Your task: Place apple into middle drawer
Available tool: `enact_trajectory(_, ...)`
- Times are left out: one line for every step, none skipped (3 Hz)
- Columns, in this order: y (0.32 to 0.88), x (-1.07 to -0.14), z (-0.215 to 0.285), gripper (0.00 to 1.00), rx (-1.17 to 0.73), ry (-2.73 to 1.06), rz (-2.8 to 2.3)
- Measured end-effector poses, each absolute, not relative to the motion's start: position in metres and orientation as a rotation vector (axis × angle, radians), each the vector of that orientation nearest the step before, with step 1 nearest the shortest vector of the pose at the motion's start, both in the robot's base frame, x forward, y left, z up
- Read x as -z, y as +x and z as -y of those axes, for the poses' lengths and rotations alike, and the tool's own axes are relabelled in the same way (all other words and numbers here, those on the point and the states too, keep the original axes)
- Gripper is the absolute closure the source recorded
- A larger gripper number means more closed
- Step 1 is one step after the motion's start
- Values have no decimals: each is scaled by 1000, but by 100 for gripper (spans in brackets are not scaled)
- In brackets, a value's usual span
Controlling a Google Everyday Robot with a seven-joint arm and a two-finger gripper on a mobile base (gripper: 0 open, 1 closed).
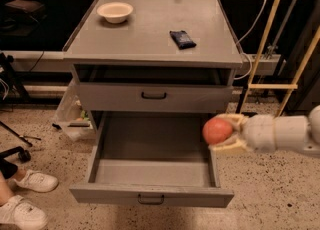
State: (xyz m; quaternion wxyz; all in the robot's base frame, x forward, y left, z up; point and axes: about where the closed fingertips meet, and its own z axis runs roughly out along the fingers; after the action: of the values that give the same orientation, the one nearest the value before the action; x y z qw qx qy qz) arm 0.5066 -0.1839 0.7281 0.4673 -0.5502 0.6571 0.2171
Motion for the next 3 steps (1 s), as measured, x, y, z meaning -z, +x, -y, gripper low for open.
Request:
enact_trajectory(465, -637, 123, 100, -683, -1559, -1617)
enact_trajectory(461, -631, 118, 100, -690, -1573, -1619)
enact_trajectory(461, -620, 104, 100, -682, -1572, -1609)
